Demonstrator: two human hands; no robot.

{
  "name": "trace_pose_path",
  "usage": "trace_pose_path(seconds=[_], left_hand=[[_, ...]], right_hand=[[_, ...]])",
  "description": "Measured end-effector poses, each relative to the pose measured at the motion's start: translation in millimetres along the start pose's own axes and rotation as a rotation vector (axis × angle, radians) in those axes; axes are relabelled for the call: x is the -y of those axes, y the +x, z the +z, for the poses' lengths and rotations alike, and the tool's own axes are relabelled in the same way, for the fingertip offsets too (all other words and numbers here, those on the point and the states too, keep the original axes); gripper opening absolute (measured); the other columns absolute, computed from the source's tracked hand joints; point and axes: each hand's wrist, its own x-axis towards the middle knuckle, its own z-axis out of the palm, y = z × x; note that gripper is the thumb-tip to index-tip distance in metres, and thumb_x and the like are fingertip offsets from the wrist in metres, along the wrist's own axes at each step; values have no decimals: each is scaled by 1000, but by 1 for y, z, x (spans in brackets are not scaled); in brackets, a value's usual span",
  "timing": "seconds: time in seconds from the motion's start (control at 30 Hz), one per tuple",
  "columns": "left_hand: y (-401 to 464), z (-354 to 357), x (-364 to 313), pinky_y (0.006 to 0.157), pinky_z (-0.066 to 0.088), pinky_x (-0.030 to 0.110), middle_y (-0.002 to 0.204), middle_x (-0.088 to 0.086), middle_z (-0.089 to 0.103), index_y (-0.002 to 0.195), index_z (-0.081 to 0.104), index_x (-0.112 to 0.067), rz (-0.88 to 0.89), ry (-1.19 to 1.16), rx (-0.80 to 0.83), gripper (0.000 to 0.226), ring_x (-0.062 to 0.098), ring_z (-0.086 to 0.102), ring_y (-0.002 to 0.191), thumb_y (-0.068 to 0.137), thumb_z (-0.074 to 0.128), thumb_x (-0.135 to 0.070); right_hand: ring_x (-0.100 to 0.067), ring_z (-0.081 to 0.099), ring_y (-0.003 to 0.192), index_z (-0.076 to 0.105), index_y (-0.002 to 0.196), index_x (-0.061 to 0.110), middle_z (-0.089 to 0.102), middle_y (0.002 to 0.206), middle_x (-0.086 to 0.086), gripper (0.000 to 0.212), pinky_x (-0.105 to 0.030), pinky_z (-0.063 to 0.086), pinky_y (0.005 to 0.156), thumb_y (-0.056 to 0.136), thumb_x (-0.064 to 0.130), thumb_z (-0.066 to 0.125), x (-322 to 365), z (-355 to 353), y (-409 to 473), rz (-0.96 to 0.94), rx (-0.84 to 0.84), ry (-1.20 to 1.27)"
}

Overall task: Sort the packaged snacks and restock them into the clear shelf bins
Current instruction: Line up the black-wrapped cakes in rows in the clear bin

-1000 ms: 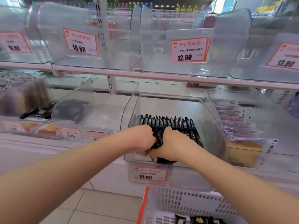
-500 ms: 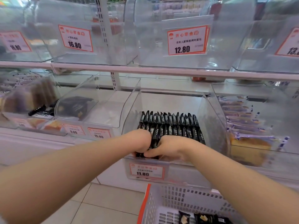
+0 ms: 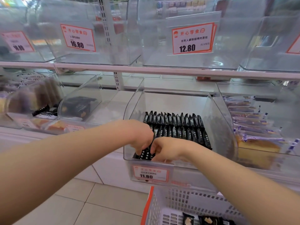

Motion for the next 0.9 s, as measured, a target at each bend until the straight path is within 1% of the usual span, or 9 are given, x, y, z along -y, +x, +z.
trace_pose_path(seconds=[0.07,0.13,0.23,0.37,0.47,0.6,0.7,0.8,0.9], left_hand=[[4,3,-4,52,32,25,84,-4,52,106,58,-20,1,29,16,31,17,46,82,81,67,-35],[8,5,-6,61,38,27,88,-2,55,100,53,-22,20,22,44,33,19,47,83,78,70,-39],[10,9,-5,72,43,30,102,4,61,106,57,-12,-17,17,53,45,21,52,86,75,71,-43],[9,13,-5,67,46,32,79,-5,55,93,57,-16,-72,48,-76,36,20,57,83,76,69,-45],[9,15,-5,74,47,32,98,-3,62,111,59,-20,-108,45,-146,42,20,62,94,79,67,-46],[8,13,-6,72,47,33,108,1,62,108,59,-16,-101,98,-157,28,22,60,99,86,62,-33],[-1,7,-6,69,45,33,111,3,60,114,57,-14,-79,114,-195,29,23,59,100,91,55,-32],[-19,0,-10,63,41,34,114,4,54,117,53,-15,-57,147,-360,32,24,57,102,94,45,-36],[-43,-3,-19,59,37,31,102,0,54,105,54,-17,58,99,-621,29,22,58,92,93,39,-38]], right_hand=[[-9,48,60,53,99,21,49,79,5,24,-20,43,51,82,13,67,-1,2,1,-29,33,-64],[-12,47,65,46,85,28,46,79,8,26,-25,43,58,81,17,68,-4,5,2,-51,7,-161],[-12,46,71,45,89,20,48,80,7,26,-27,41,63,79,27,68,-7,10,3,-33,-65,-260],[-18,52,80,52,91,16,53,82,5,29,-28,43,68,76,30,72,-3,6,5,-58,-190,-309],[-20,57,90,58,105,10,60,99,-3,42,-32,46,77,74,30,76,0,5,5,-77,-260,-297],[-15,53,86,56,112,11,55,94,2,36,-23,42,70,80,23,70,-4,4,-2,-94,-165,-279],[-10,55,94,52,126,16,57,111,4,37,-17,47,68,89,19,60,-10,-5,-16,-56,-46,-174],[-9,51,104,46,134,17,52,130,1,38,-19,46,75,97,11,44,-12,-9,-31,-30,54,-96],[-9,56,86,53,120,20,57,119,1,29,-18,46,70,99,9,36,-9,-14,-58,-110,-80,-120]])
